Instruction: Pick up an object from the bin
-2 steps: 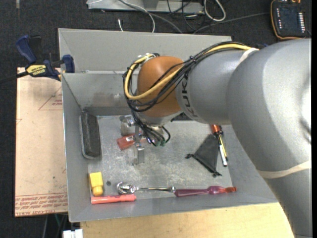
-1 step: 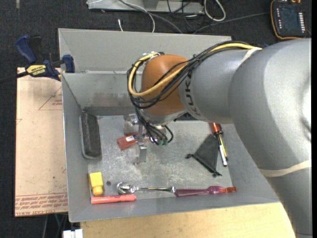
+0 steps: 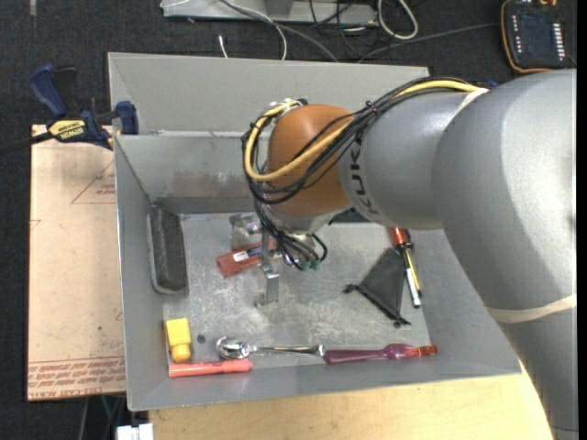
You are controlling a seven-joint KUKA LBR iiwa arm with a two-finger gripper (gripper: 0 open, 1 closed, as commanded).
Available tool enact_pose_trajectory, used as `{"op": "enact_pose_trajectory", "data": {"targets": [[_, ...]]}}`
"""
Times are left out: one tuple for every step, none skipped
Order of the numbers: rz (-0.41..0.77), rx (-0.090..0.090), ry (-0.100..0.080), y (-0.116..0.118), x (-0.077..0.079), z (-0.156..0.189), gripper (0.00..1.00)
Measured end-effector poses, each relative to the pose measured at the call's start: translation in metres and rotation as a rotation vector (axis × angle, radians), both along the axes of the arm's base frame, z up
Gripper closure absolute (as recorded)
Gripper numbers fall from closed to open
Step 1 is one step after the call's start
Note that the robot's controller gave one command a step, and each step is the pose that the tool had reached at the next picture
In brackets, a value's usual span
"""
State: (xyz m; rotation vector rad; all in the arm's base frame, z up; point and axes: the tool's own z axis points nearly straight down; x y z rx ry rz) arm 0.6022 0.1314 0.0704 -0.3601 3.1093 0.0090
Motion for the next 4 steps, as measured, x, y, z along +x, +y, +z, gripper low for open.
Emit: {"op": "enact_pose_trajectory", "data": {"targets": [[-0.075, 0.001, 0.006, 0.007, 0.004, 0.001, 1.0], [-0.075, 0.001, 0.006, 0.007, 0.004, 0.001, 1.0], [-0.076, 0.0, 0.012, 0.007, 0.002, 0.027, 1.0], [-0.076, 0.0, 0.014, 0.007, 0.002, 0.079, 1.0]]}}
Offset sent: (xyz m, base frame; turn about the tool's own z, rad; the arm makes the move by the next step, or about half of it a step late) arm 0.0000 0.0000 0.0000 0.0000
